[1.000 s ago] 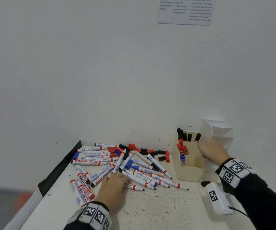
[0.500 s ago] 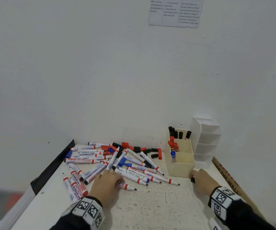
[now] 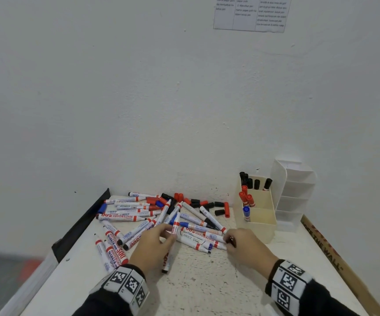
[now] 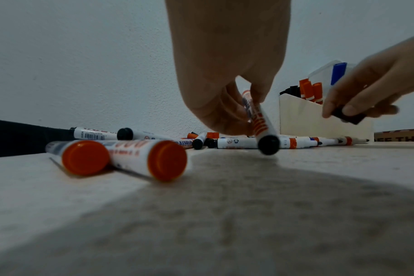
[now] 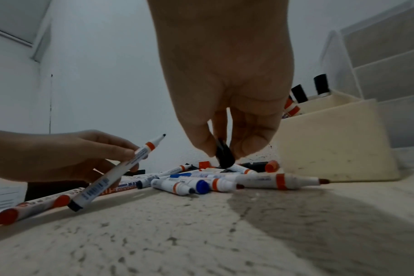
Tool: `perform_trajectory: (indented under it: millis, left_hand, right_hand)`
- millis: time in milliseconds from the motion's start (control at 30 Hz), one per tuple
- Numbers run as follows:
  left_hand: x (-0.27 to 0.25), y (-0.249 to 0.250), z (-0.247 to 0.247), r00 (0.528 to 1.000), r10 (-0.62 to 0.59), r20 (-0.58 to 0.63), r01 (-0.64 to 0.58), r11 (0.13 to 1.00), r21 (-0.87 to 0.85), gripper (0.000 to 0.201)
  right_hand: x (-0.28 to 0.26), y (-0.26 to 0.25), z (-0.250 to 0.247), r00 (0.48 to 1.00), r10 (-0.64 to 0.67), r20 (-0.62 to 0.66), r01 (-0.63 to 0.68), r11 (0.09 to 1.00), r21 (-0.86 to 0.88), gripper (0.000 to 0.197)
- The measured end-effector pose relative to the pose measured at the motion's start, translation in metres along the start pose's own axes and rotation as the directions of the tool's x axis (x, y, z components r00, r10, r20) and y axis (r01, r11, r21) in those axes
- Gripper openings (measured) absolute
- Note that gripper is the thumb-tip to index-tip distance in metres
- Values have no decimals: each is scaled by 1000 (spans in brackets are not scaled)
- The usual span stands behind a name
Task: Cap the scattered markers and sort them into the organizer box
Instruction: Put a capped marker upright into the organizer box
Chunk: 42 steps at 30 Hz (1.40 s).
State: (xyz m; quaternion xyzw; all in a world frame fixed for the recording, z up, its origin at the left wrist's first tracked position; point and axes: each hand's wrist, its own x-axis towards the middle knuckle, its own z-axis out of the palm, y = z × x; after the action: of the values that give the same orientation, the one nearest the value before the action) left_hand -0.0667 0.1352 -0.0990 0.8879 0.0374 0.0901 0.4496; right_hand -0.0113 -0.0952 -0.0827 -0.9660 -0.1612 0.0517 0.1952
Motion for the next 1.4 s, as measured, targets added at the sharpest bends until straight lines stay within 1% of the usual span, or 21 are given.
perform_trajectory:
  millis: [67, 133, 233, 300, 400, 467, 600, 633, 733, 800, 900, 933, 967, 1000, 1067, 1100, 1133, 1200, 1300, 1333, 1400]
  left_hand:
    - [-1, 0, 0, 999, 37, 28, -38, 998, 44, 18]
    - [-1, -3, 2, 995, 76, 61, -82, 992, 97, 16]
    - [-3, -3, 3, 989, 110, 99, -123, 983, 135, 14]
    - [-3, -3, 4, 984, 135, 119, -153, 976, 157, 14]
    - [-1, -2, 4, 973, 164, 163, -194, 963, 189, 15]
    - [0, -3, 3, 974, 162, 158, -193, 960, 203, 16]
    - [-1, -5, 5, 979, 156, 134, -183, 958, 219, 18]
    - [0, -5, 5, 978, 156, 135, -183, 959, 216, 17]
    - [2, -6, 4, 975, 161, 154, -191, 959, 210, 17]
    - [2, -7, 5, 972, 166, 164, -198, 960, 199, 16]
    - [1, -6, 6, 970, 162, 183, -199, 959, 202, 21]
    - [1, -4, 6, 969, 171, 179, -206, 958, 201, 22]
    - [0, -1, 5, 967, 186, 175, -220, 955, 200, 23]
    - [-2, 2, 5, 962, 207, 179, -245, 944, 223, 25]
    - [-6, 13, 8, 948, 237, 211, -299, 891, 343, 32]
    - [-7, 18, 9, 948, 233, 216, -303, 867, 395, 37]
    - [-8, 22, 10, 952, 218, 213, -290, 865, 409, 38]
    - [-7, 30, 10, 958, 184, 220, -253, 902, 349, 39]
    - [-5, 43, 7, 947, 154, 281, -196, 972, 130, 35]
    - [-5, 49, 7, 942, 141, 305, -163, 985, 49, 36]
    - [-5, 58, 5, 927, 89, 364, -48, 992, -120, 37]
  right_hand:
    - [3, -10, 2, 997, -35, -65, 40, 996, 80, 10]
    - [6, -15, 4, 990, -64, -124, 88, 977, 192, 17]
    - [7, -23, 8, 978, -101, -184, 154, 940, 304, 30]
    - [6, -29, 10, 975, -118, -186, 182, 906, 383, 32]
    - [6, -35, 15, 975, -173, -139, 218, 862, 457, 30]
    - [6, -37, 18, 975, -180, -133, 222, 863, 455, 31]
    - [9, -36, 20, 963, -127, -237, 220, 879, 423, 34]
    - [9, -35, 20, 963, -128, -238, 220, 880, 420, 34]
    - [7, -36, 19, 975, -148, -169, 204, 897, 393, 36]
    - [7, -37, 20, 977, -153, -147, 201, 893, 404, 34]
    - [5, -40, 22, 978, -171, -119, 208, 839, 502, 22]
    - [4, -42, 22, 978, -174, -112, 207, 826, 524, 15]
    - [3, -44, 21, 978, -179, -110, 210, 827, 522, 13]
    - [3, -45, 21, 976, -188, -112, 218, 834, 507, 22]
    - [3, -50, 21, 979, -159, -124, 200, 836, 510, 41]
    - [3, -53, 20, 982, -129, -137, 183, 829, 528, 45]
    - [4, -56, 19, 982, -108, -153, 175, 823, 541, 48]
    - [7, -61, 15, 977, -96, -188, 185, 821, 541, 49]
    - [9, -62, 6, 970, -162, -183, 236, 816, 527, 48]
    - [9, -62, 2, 963, -191, -188, 263, 810, 524, 47]
    - [9, -61, -8, 947, -238, -214, 317, 791, 523, 47]
